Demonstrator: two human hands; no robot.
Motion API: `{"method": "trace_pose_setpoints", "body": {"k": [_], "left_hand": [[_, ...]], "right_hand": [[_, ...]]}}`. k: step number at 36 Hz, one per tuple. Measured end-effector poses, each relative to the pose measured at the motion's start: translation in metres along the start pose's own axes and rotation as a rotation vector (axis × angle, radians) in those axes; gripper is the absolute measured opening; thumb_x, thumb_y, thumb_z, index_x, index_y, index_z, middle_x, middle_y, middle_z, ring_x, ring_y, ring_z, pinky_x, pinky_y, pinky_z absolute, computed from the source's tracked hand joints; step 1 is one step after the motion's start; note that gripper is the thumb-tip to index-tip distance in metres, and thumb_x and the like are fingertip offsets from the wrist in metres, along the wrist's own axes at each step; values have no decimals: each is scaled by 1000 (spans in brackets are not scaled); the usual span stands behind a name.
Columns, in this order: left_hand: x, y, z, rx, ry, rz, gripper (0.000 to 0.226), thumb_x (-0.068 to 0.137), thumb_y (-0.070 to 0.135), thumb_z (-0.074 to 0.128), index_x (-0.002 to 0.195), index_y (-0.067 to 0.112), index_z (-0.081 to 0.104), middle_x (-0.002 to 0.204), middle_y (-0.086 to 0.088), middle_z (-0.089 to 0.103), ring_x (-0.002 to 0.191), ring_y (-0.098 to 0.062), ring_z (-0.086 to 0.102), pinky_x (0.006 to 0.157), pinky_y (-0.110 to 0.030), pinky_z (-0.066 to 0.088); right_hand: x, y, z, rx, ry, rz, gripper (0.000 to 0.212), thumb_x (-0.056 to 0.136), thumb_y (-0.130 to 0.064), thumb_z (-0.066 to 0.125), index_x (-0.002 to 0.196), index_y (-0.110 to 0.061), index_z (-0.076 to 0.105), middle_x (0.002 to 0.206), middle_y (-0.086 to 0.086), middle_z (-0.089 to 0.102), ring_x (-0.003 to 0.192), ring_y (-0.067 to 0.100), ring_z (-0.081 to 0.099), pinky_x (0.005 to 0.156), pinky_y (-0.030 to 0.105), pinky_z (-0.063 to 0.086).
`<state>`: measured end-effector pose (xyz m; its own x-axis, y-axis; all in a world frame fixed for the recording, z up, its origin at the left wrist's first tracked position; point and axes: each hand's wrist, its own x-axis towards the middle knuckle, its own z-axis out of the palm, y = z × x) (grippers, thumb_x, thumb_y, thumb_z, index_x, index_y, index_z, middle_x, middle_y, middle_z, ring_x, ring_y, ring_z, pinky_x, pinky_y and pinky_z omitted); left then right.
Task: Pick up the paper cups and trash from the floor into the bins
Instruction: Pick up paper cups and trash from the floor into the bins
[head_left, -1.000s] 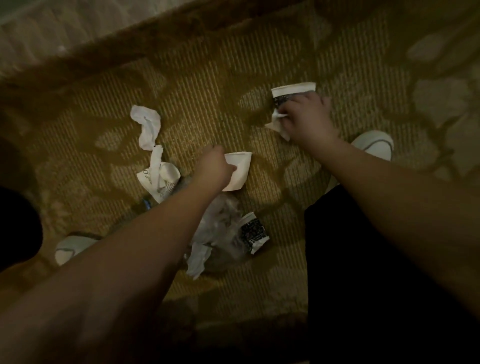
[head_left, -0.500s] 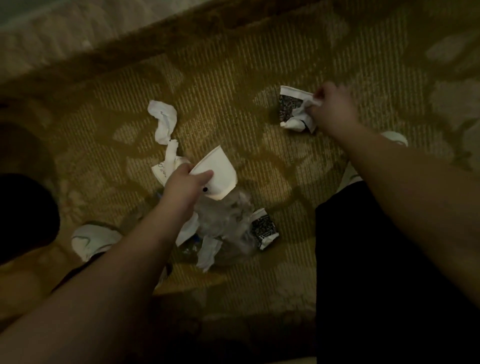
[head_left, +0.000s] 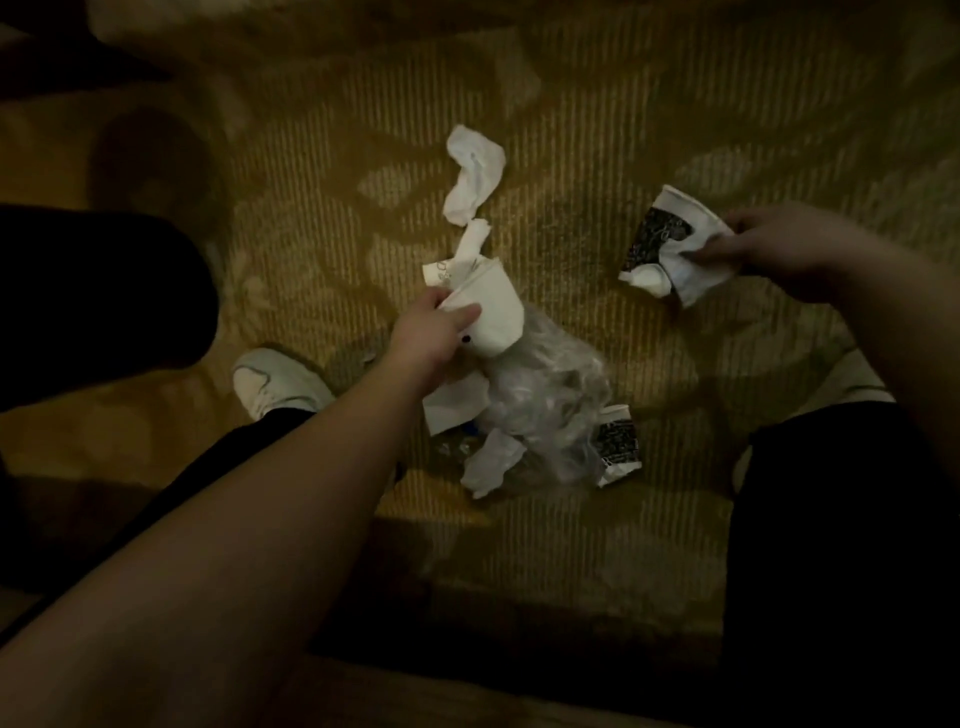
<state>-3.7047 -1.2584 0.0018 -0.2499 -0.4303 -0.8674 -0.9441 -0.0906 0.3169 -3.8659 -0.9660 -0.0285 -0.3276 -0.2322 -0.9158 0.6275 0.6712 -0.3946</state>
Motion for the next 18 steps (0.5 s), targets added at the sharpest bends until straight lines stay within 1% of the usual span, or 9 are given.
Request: {"method": "trace_pose_setpoints", "body": {"k": [2,3,5,6,8,10,13,15,18], "left_hand": [[10,3,0,118,49,85,36,94,27,66,128,20,57,125,-2,56,98,-17,58,66,-28,53],[14,3,2,196,79,138,36,94,30,66,127,20,57,130,-2,49,101,-16,54,69,-24,49],[22,2,6,320,130,215,31,92,32,69,119,20,59,141,-4,34,117,-21,46,89,-26,44],[25,1,8,354,145,242,30,90,32,70,116,20,59,146,-5,29,127,-24,40,98,-27,39],[29,0,14,375,172,286,24,88,29,73,107,21,60,152,-5,23,138,-26,29,108,-26,28],[35,-3,19,377,174,312,20,86,29,74,97,23,58,156,-4,20,139,-28,31,113,-32,31],[42,-4,22,384,177,309,23,86,29,75,94,22,54,159,-2,19,137,-29,36,110,-41,38],[45,-5,21,397,186,316,30,84,30,77,97,20,52,155,-4,24,135,-28,37,109,-42,39],[50,-8,19,367,206,325,55,76,30,83,115,14,47,139,-7,37,124,-29,44,103,-44,43]], "right_hand": [[1,-11,5,-23,-13,-34,21,87,-21,71,108,-17,68,111,4,71,107,19,65,94,33,48],[3,-13,6,-35,-14,-49,26,88,-21,71,113,-17,67,113,4,71,108,20,65,96,35,48],[2,-17,11,-78,1,-60,31,88,-22,72,118,-18,66,112,3,71,107,19,65,99,36,48],[0,-19,14,-105,3,-67,30,89,-23,71,118,-18,66,109,2,70,104,17,64,97,35,48],[0,-23,21,-142,8,-77,24,91,-21,69,114,-17,66,105,2,69,99,16,63,89,33,48],[-1,-26,30,-175,18,-82,21,91,-21,68,111,-15,66,106,5,68,99,19,62,90,37,47],[-3,-33,38,-219,34,-102,11,91,-22,69,101,-21,66,104,4,67,99,21,62,93,39,47],[-3,-39,42,-236,37,-115,10,92,-22,68,100,-25,64,101,2,66,100,20,61,94,39,46],[-4,-53,49,-279,40,-143,12,92,-23,67,104,-24,64,102,3,66,102,23,61,97,43,46]]}}
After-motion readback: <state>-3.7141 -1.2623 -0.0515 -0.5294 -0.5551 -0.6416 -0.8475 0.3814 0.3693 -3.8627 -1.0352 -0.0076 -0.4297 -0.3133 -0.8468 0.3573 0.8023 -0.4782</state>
